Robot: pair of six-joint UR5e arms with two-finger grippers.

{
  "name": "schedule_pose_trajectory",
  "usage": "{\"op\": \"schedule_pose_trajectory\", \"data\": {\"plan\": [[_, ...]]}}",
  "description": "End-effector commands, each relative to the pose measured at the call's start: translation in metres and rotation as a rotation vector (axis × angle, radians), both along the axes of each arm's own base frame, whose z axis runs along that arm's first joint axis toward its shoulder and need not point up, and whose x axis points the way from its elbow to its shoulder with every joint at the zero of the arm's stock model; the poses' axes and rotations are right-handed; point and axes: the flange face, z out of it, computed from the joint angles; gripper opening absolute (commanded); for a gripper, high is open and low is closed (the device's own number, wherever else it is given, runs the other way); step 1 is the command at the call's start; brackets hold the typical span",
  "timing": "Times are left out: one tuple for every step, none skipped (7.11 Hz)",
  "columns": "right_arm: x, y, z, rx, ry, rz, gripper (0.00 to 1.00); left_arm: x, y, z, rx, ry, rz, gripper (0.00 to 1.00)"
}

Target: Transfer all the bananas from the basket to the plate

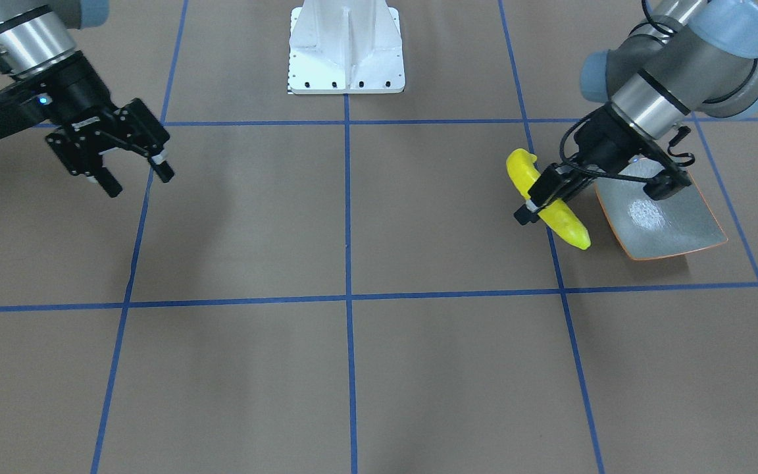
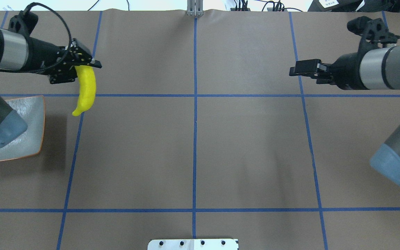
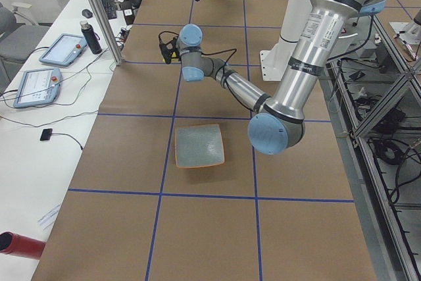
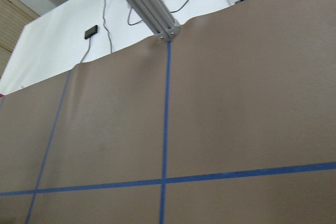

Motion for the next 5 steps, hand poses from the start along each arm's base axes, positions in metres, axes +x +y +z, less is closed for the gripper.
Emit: {"op": "schedule_pose_trajectory", "data": {"plan": [[0.073, 0.0, 0.09, 0.008, 0.154, -0.088, 1.0, -0.049, 0.027, 0.074, 0.109, -0.149, 0.031, 0.0], [0.101, 0.009, 0.13, 0.031, 0.226, -0.136, 1.0, -0.057, 0.039, 0.106, 0.167, -0.221, 0.068, 0.0], [0.132, 0.017, 0.168, 0.048, 0.281, -0.185, 1.0, -0.065, 0.05, 0.135, 0.21, -0.283, 0.099, 0.0], [0.158, 0.025, 0.201, 0.067, 0.329, -0.226, 1.0, -0.068, 0.053, 0.155, 0.237, -0.328, 0.122, 0.0], [0.19, 0.028, 0.235, 0.103, 0.366, -0.265, 1.0, -0.069, 0.054, 0.175, 0.287, -0.378, 0.152, 0.0]]}}
